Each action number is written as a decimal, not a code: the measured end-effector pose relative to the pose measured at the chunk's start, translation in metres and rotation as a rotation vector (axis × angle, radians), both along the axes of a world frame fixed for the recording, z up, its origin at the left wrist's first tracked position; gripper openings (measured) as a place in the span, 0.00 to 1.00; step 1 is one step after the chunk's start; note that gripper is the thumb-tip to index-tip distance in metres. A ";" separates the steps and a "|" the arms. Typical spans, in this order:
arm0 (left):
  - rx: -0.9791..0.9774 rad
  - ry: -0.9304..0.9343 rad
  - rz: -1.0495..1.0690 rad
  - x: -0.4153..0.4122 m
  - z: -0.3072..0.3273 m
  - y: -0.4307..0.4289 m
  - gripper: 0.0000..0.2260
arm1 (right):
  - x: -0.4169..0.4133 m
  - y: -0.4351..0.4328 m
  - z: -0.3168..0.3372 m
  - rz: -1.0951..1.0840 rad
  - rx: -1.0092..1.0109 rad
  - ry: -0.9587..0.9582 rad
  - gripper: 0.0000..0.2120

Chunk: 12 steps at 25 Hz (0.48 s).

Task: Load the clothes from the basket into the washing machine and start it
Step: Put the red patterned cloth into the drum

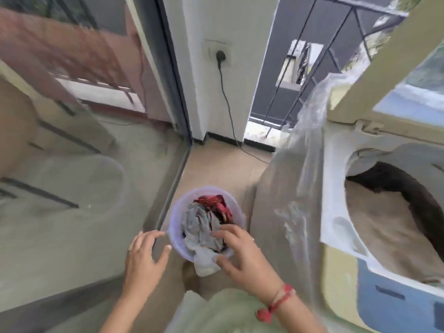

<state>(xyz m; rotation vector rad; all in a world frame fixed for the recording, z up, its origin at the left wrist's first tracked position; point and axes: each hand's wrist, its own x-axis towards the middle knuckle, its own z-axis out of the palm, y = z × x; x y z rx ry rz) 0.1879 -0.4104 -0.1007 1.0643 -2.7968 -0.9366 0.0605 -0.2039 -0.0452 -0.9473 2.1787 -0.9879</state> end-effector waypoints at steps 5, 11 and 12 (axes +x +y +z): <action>0.134 -0.284 -0.080 0.041 -0.106 -0.057 0.18 | 0.030 -0.054 -0.124 -0.034 0.391 -0.182 0.22; 0.111 -0.476 -0.237 -0.003 -0.234 -0.091 0.18 | -0.009 -0.076 -0.274 -0.088 0.672 -0.253 0.19; 0.094 -0.475 -0.245 -0.015 -0.258 -0.092 0.19 | -0.017 -0.079 -0.300 -0.099 0.686 -0.245 0.20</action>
